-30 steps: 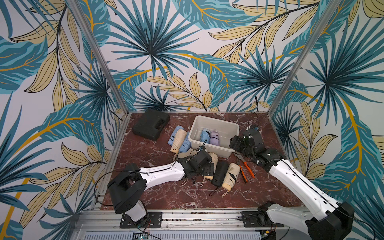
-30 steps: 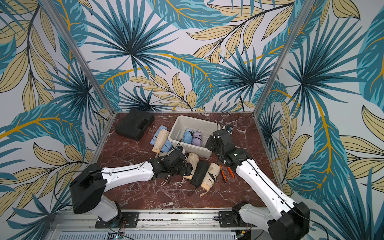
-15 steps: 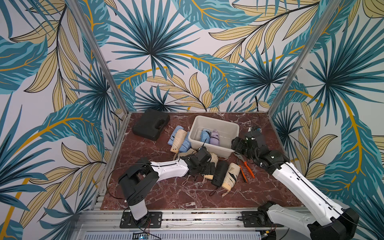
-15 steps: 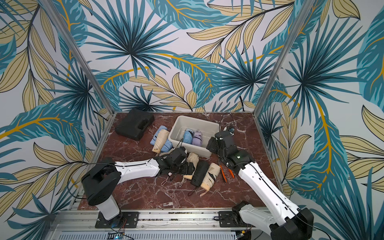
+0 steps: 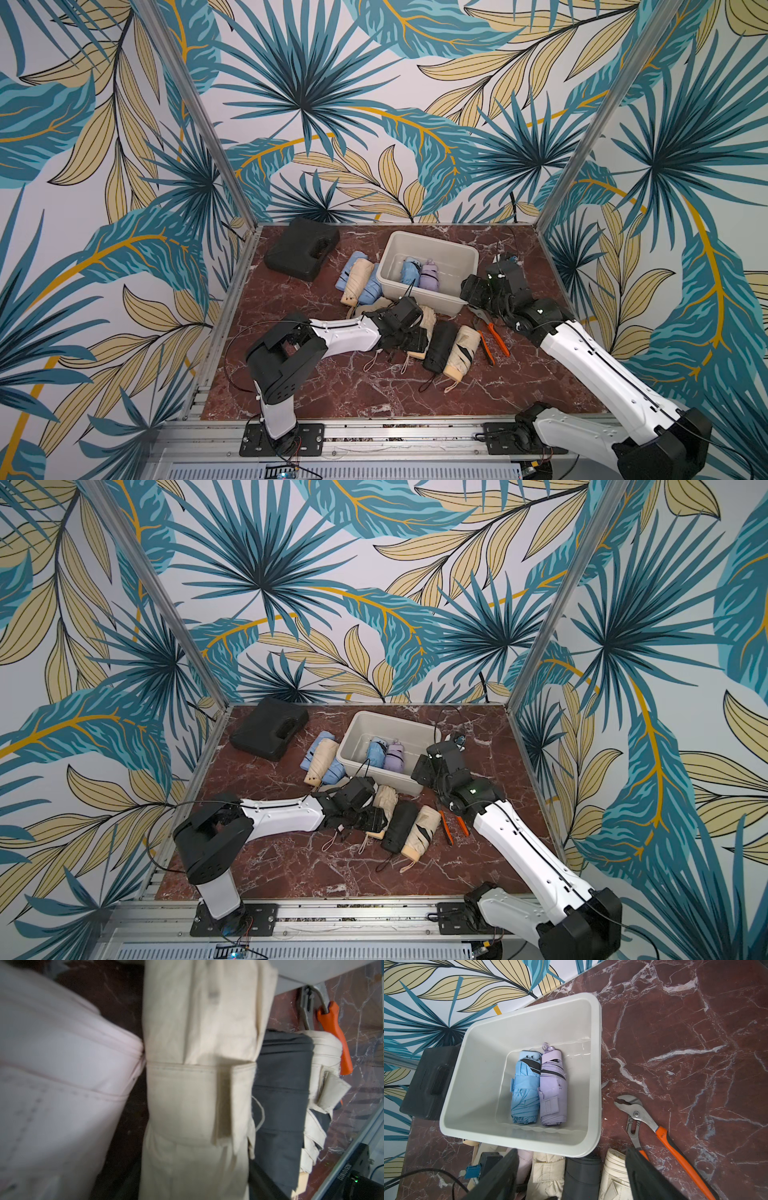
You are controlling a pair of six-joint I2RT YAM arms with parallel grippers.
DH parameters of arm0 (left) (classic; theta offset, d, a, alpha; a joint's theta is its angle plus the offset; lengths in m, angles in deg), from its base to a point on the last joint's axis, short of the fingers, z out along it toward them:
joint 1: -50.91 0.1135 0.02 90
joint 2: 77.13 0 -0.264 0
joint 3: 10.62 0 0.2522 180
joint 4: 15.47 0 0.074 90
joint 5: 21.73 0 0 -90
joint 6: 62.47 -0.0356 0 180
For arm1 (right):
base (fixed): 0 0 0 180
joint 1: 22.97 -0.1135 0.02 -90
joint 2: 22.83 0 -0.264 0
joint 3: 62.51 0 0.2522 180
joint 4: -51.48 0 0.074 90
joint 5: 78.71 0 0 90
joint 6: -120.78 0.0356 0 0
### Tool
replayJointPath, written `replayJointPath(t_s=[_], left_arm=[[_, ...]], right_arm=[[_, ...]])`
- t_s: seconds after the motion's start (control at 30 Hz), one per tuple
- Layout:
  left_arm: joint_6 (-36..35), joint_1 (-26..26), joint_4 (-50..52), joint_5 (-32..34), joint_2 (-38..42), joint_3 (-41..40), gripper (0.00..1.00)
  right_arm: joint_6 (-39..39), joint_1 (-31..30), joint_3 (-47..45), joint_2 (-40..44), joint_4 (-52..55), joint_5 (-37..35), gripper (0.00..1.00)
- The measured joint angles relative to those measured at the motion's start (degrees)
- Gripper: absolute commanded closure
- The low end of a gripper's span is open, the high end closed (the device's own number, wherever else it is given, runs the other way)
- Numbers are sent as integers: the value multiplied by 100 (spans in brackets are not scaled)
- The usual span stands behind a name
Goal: Put the umbrella into the storage box
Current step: Pick up the umbrella from the center of the board.
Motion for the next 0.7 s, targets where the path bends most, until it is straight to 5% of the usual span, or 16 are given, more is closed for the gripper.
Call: replayJointPath(t_s=[0.37,0.7], left_arm=[[-590,0,-31,149,518,-313,72],[-1292,188,356,-507,1392,-315,78]], right_arm=[[-876,0,448,-142,20,-11,17],[-2988,4,1097,-170,-42,774,17]])
